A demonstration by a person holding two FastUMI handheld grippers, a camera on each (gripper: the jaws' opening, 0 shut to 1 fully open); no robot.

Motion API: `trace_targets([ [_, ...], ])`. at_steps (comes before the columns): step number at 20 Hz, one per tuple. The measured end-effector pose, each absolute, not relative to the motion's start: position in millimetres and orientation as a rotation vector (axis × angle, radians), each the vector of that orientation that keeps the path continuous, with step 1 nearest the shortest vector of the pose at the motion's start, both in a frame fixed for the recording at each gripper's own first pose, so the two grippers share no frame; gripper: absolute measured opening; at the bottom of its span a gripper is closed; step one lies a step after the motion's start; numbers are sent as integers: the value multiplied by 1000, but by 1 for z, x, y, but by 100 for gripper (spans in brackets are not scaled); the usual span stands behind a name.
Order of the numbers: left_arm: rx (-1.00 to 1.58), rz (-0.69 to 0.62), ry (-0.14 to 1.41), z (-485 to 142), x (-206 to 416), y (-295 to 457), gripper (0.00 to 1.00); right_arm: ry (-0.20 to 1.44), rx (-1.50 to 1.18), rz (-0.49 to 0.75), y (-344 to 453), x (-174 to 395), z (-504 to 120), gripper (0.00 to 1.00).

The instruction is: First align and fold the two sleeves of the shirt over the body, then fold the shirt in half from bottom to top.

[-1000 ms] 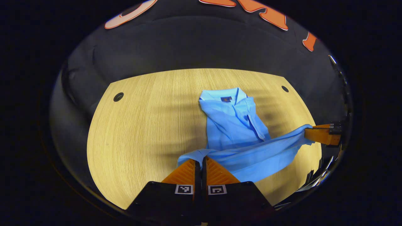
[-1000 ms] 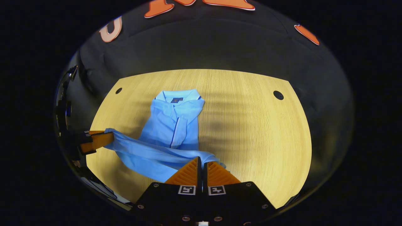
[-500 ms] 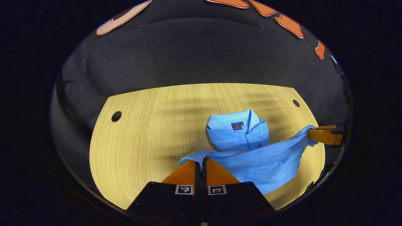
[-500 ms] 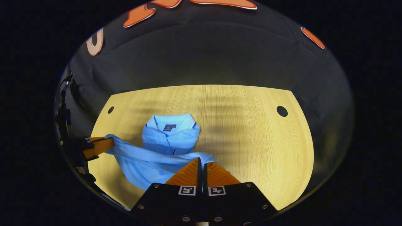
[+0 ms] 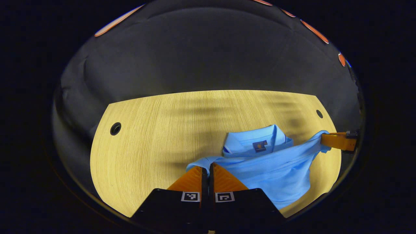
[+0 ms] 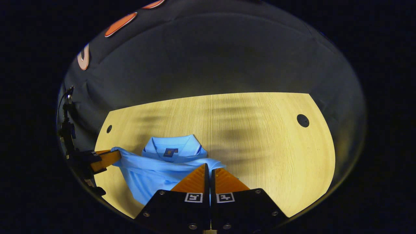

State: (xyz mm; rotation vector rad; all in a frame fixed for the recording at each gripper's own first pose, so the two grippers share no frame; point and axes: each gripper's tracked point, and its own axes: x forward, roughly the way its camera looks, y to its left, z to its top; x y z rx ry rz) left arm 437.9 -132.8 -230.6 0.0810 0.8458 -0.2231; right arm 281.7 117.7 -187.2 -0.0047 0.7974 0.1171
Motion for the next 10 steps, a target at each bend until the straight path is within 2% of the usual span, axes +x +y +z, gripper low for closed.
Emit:
trace_targets([
  [2,82,-210,858,-239,440,-131,4,797,-15,110,119,287,-194,2],
  [3,80,-204,858,-240,441,-130,4,792,-31,106,115,287,-193,6],
  [5,74,-199,848,-240,443,-127,12,791,-66,85,107,285,-191,12],
  [6,76,-191,841,-237,443,-124,22,794,-77,76,102,285,-191,15],
  [7,74,-189,831,-234,443,-124,26,795,-82,71,102,285,-194,32],
  [9,57,-189,809,-225,442,-124,41,790,-89,61,99,280,-191,66],
  [10,50,-182,791,-217,439,-122,60,779,-87,61,99,277,-184,82],
])
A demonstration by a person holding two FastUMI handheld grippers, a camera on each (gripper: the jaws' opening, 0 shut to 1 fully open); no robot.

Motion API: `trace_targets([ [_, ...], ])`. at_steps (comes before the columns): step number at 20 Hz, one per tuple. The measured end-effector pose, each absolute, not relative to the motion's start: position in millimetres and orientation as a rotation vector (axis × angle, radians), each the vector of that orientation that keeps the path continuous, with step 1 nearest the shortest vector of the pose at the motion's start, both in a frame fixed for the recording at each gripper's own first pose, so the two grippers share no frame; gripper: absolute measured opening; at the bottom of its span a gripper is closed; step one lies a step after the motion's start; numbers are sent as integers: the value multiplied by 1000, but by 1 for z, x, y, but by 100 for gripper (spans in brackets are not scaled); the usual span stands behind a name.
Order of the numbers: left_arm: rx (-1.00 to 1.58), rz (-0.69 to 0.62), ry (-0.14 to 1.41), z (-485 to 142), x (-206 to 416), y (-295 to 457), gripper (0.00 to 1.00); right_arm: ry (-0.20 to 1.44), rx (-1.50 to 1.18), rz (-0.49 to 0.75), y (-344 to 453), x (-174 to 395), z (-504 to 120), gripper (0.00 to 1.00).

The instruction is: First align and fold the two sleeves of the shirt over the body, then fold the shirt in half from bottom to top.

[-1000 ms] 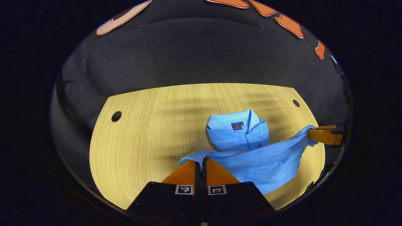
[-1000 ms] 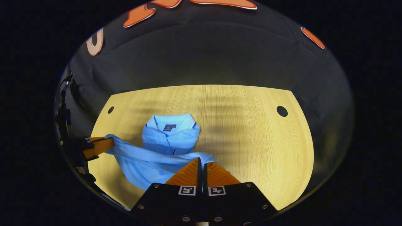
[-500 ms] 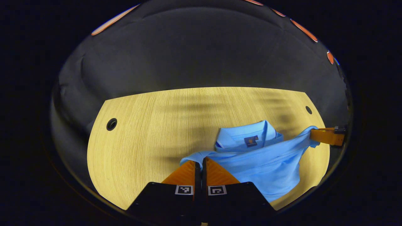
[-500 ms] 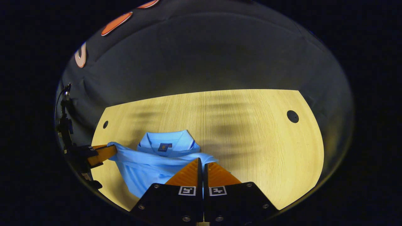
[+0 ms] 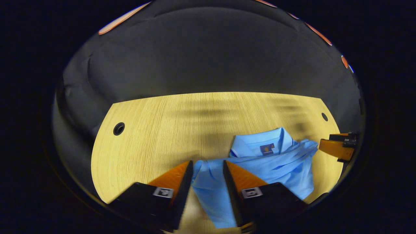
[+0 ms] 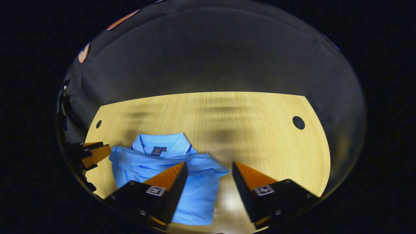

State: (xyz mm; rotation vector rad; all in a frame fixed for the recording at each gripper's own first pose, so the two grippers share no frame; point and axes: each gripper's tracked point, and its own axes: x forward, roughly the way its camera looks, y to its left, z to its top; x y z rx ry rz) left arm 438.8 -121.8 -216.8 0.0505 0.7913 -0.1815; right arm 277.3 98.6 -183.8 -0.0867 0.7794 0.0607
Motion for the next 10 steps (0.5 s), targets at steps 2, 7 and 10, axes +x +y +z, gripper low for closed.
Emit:
trace_targets([
  [2,42,-140,721,-197,440,-115,99,753,-64,70,101,269,-169,100],
  [7,1,-141,540,-117,418,-112,100,616,-70,71,95,237,-111,99],
  [10,-3,-116,445,-77,393,-105,100,521,-62,68,84,206,-74,99],
])
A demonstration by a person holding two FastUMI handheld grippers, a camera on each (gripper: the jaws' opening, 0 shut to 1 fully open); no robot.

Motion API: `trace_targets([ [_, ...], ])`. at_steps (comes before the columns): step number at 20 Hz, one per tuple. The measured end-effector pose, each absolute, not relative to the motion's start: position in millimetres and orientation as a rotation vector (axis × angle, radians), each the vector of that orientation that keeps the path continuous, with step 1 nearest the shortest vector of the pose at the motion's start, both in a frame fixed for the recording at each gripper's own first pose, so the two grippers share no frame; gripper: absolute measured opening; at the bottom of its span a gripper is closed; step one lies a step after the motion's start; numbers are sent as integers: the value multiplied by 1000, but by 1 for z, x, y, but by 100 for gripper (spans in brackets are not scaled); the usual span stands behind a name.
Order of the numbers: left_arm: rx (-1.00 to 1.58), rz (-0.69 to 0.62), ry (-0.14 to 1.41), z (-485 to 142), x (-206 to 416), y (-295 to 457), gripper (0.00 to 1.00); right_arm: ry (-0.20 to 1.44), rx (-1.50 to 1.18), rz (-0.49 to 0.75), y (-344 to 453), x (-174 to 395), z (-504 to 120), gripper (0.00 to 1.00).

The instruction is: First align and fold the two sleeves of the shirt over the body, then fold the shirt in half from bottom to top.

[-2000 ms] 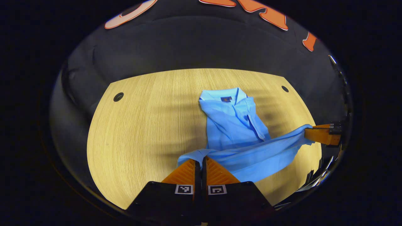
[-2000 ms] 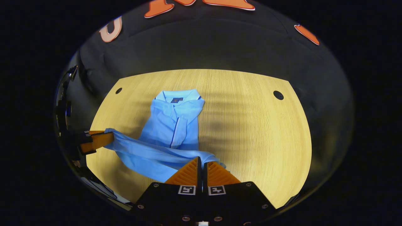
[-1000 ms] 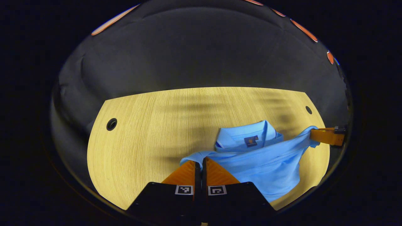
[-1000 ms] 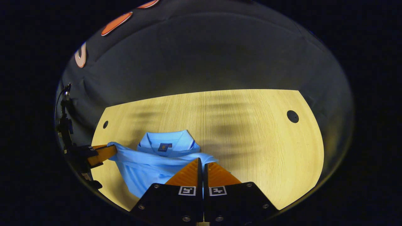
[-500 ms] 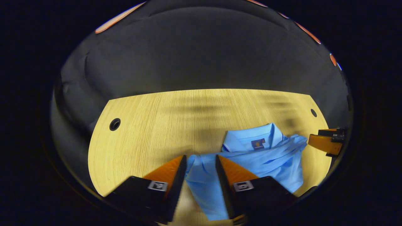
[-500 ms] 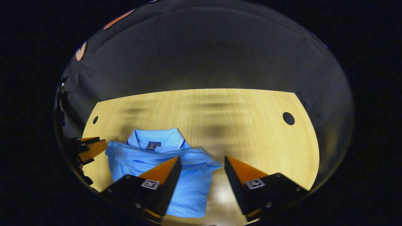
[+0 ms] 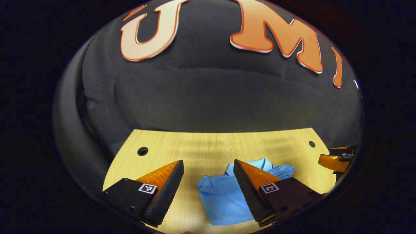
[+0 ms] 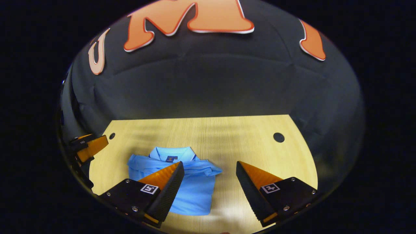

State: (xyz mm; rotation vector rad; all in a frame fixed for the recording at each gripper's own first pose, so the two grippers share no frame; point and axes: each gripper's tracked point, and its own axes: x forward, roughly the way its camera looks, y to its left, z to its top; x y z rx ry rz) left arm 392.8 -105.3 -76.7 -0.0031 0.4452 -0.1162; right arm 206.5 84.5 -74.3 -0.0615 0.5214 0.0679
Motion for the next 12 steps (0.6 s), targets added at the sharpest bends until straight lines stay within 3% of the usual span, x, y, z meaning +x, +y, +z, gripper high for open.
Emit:
trace_targets([
  [5,22,-107,270,-13,325,-88,99,404,-28,66,60,155,-33,99],
  [12,-2,-94,137,23,246,-89,99,264,-25,81,46,94,-17,98],
])
